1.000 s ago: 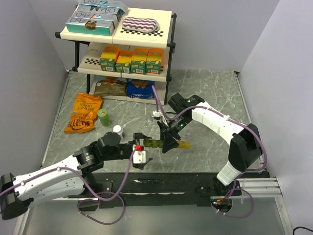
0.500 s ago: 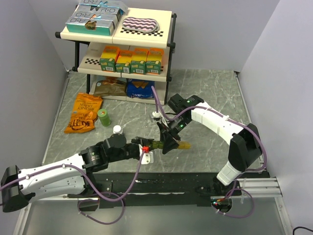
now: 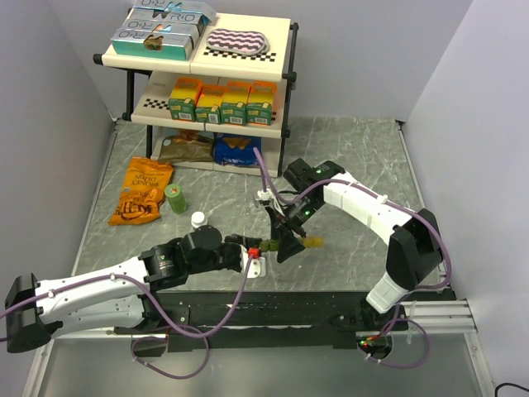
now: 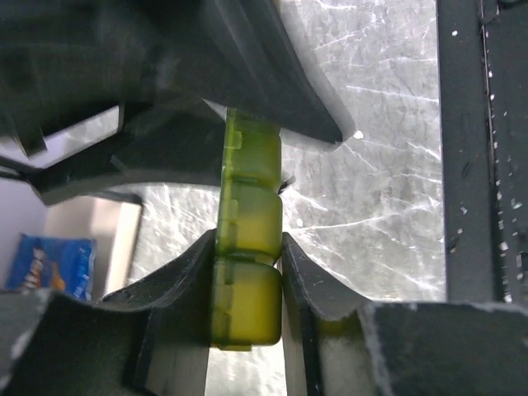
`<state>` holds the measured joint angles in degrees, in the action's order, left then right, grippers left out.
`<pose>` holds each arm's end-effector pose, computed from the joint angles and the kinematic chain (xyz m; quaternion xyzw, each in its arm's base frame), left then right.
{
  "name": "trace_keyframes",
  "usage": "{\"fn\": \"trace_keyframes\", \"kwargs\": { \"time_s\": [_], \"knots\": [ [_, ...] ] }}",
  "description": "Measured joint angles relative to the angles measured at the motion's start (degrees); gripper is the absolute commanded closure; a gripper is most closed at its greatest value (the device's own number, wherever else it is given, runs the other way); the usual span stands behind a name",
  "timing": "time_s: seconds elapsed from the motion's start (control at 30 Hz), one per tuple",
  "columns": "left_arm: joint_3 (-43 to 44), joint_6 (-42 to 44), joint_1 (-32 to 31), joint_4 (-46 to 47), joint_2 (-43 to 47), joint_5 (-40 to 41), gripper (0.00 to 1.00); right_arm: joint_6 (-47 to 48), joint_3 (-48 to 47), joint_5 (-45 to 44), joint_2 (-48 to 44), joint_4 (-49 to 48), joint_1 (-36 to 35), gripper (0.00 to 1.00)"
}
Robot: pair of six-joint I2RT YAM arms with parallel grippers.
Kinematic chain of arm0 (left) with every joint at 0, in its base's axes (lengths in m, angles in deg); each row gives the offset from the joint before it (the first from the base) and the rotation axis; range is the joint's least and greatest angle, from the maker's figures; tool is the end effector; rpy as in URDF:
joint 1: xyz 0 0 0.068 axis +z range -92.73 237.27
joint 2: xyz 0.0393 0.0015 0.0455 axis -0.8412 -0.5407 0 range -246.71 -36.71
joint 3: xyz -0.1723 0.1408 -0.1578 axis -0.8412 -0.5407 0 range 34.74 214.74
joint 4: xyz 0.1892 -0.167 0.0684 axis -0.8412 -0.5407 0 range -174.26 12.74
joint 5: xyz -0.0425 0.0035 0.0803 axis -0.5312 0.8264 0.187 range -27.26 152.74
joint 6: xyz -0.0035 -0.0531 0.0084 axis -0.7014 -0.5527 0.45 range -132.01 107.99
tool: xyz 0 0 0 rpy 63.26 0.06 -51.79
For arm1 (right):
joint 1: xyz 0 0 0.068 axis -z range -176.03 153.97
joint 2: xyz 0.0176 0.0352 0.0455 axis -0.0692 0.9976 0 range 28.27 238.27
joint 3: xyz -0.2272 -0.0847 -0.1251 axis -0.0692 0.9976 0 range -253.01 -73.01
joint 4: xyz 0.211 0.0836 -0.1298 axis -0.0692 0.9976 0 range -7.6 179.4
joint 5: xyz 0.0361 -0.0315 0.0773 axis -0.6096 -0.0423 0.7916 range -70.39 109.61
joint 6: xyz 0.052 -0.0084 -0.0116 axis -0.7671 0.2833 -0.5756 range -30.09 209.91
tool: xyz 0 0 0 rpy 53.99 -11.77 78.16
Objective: Sort the pills into containers
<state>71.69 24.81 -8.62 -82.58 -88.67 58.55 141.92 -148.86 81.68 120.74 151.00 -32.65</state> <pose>0.0843 -0.1947 0.2779 0.6538 0.4959 -0.1722 0.5450 0.2147 0.1987 0.2743 -0.6134 0.5976 0.5057 0.1044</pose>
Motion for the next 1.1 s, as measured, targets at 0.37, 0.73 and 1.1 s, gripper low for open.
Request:
{"fn": "trace_keyframes", "kwargs": {
  "time_s": [0.37,0.73,1.1],
  "knots": [
    [0.2,-15.4,0.0,-1.4,0.0,-0.5,0.99,-2.0,0.0,-8.6,-13.4,-8.4,0.0,0.14],
    [-1.1,-30.3,0.0,2.5,0.1,-0.5,0.99,-3.3,4.3,-14.5,-19.1,-16.1,-5.0,0.55],
    [-2.1,-33.5,0.0,2.0,0.8,0.5,0.99,-2.5,4.3,-17.6,-17.9,-16.3,-7.4,0.89]
  ]
}}
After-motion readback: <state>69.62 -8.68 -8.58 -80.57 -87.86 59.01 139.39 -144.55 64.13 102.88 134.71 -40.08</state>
